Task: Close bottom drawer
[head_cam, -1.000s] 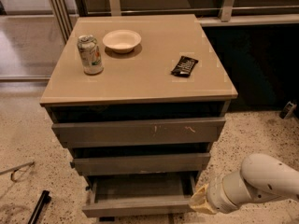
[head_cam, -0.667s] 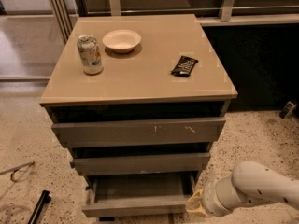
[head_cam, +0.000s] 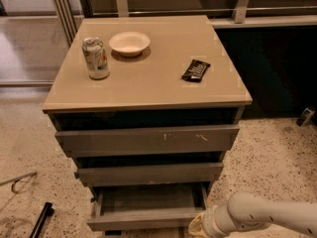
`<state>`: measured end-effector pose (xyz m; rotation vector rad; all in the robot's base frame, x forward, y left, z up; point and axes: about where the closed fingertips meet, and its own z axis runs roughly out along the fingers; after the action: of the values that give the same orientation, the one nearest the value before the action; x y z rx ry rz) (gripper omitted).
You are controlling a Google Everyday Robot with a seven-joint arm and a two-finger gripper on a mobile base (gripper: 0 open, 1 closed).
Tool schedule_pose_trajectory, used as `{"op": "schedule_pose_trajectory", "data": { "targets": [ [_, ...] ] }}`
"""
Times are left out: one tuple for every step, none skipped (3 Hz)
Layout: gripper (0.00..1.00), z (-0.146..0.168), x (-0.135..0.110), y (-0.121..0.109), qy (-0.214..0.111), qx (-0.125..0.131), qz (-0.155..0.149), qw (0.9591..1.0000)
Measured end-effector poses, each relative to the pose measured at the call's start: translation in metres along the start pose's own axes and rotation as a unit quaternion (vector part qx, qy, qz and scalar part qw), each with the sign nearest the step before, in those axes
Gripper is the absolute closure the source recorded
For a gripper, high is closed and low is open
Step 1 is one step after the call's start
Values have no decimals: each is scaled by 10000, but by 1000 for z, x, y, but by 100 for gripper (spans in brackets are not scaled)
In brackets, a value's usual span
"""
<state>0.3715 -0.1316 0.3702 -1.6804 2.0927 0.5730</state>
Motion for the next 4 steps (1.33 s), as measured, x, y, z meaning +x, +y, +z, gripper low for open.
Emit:
{"op": "schedule_pose_trajectory", "data": {
  "targets": [
    [100,50,30,-9,-160,-128,8,9998],
    [100,94,63,-13,-240,-283,204,9991],
    [100,95,63,-13,-246,-290,213,9990],
    [100,115,73,-14,-198,-82,-3,9998]
  ]
}}
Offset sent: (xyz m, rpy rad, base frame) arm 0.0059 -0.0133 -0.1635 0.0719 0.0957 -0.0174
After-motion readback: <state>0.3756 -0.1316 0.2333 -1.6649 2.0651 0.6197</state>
